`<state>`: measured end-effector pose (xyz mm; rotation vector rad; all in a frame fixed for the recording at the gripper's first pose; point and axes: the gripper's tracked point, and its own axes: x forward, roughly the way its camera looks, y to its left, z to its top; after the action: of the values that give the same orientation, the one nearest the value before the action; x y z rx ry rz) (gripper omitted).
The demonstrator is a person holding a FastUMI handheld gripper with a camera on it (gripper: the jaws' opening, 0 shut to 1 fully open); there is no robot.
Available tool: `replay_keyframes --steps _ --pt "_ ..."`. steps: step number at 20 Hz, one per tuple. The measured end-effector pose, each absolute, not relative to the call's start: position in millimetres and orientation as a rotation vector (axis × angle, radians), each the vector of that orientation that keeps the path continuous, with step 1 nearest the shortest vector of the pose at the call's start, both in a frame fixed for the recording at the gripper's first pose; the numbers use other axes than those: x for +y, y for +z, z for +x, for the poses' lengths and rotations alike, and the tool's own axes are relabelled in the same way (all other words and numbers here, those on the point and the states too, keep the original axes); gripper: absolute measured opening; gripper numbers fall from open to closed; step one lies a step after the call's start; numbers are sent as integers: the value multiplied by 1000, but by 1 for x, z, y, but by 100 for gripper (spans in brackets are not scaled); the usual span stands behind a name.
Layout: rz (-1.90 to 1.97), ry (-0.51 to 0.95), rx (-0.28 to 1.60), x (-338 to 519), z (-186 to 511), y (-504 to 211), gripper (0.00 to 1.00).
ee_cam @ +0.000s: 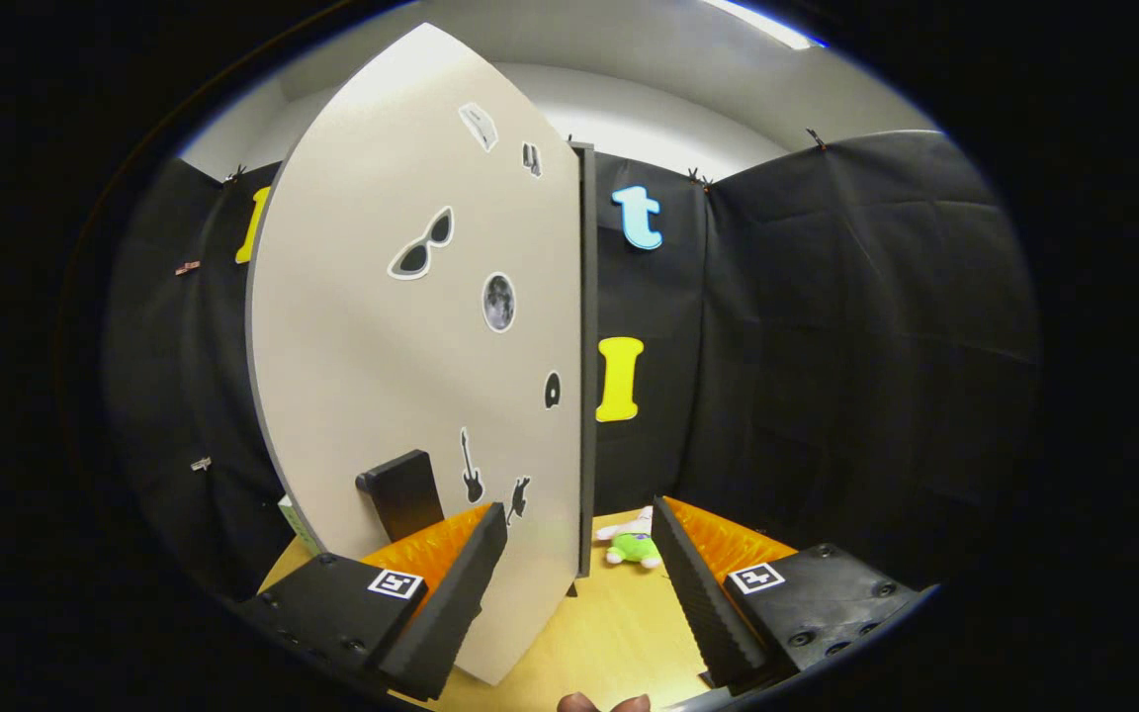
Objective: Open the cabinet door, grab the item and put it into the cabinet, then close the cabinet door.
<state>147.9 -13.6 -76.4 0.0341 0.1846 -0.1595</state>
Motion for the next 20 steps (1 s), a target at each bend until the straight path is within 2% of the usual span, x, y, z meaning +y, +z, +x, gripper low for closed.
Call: replay_keyframes --steps 6,9,14,20 --pt "17 -28 223 47 168 -91 96" --pt "12 6 222 47 151 -92 98" --pt "35 25 223 34 123 -89 98" --pt "31 29 216 38 129 -88 98"
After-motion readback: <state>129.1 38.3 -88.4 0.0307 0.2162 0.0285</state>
